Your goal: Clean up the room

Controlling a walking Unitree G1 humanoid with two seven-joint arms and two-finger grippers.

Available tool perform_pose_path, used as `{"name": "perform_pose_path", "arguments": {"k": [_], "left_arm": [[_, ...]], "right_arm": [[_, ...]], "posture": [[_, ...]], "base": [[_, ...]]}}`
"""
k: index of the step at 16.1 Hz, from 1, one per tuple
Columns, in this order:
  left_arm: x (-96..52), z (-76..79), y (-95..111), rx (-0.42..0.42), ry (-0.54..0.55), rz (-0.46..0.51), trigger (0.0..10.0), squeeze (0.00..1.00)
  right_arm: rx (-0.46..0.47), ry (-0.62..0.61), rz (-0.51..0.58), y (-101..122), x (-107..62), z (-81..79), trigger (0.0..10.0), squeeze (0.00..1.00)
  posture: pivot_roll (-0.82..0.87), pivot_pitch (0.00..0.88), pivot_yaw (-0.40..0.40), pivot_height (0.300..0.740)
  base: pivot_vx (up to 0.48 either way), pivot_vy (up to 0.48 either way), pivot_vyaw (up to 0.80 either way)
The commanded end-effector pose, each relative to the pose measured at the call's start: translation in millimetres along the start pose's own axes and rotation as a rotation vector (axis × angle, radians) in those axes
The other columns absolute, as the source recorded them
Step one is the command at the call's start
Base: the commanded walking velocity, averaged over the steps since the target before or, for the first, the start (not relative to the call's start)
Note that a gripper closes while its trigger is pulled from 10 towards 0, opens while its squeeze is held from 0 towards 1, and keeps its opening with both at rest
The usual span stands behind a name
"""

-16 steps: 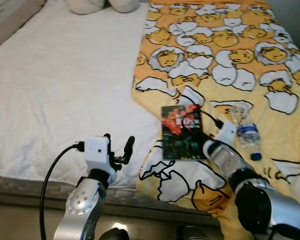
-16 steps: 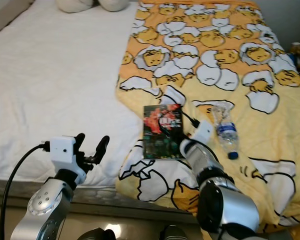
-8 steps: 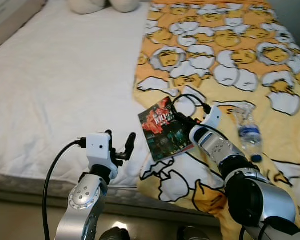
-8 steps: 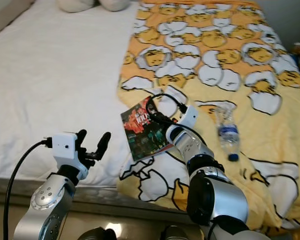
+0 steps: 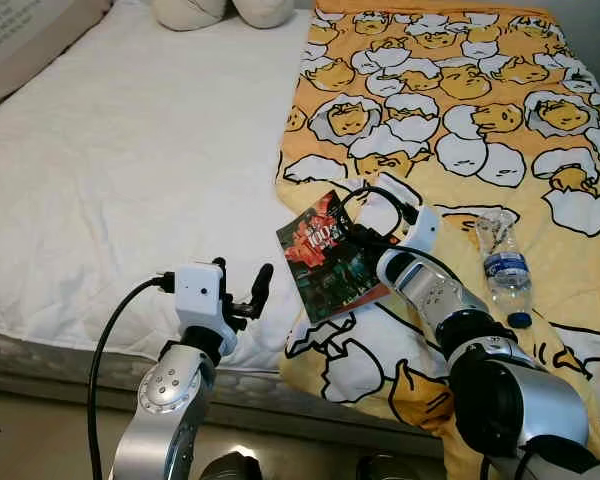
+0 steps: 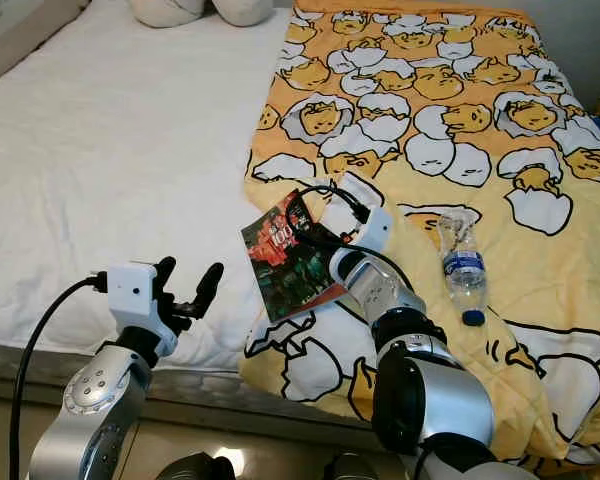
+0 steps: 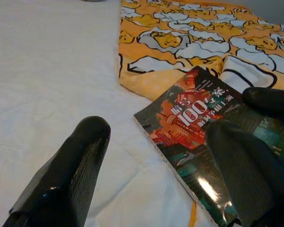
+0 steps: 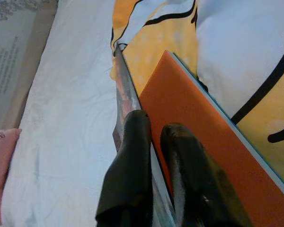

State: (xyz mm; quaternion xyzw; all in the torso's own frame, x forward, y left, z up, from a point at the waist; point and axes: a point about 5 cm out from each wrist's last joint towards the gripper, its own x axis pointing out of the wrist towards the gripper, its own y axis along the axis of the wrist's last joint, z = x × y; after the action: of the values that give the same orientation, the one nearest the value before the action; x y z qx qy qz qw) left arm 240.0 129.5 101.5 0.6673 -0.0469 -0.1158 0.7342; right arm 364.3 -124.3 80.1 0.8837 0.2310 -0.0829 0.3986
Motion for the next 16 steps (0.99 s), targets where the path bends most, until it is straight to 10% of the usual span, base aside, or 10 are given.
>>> {"name": "perform_pose_path", "arguments": {"k": [1,2,3,6,16], "left_arm": [[-0.2,-2.9,0.5,0.004,0.001,0.005,10.0,0.00],[0.0,-3.2,0.8,0.008,0.002,0.005,10.0,0.00],[0.2,-3.1,1.0,0.008,0.001,0.005,10.0,0.00],[-0.4,1.4,-1.4,0.015,-0.030,-0.004,10.0,0.00],[3.1,6.7,0.6,-0.001,-0.120,0.001,10.0,0.00]], "right_arm": [[-0.093,-0.067,-0.009,-2.6,-1.9,7.8,0.0,0.00],[-0.220,-0.118,-0.004,-3.0,-3.8,14.0,0.0,0.00],[-0.416,-0.166,-0.014,-4.5,-6.4,20.7,10.0,1.00],[-0.767,-0.187,-0.028,-6.8,-10.2,27.5,10.0,1.00],[-0.768,-0.229,0.041,-0.2,-12.5,31.5,10.0,1.00]], "posture": [[-0.05,0.057,0.055,0.740],[-0.04,0.062,0.058,0.740],[-0.04,0.062,0.058,0.740],[-0.04,0.069,0.066,0.740],[-0.05,0.059,0.056,0.740]], "base": [[0.000,0.000,0.00],[0.000,0.000,0.00],[0.000,0.000,0.00],[0.000,0.000,0.00],[0.000,0.240,-0.08]]}}
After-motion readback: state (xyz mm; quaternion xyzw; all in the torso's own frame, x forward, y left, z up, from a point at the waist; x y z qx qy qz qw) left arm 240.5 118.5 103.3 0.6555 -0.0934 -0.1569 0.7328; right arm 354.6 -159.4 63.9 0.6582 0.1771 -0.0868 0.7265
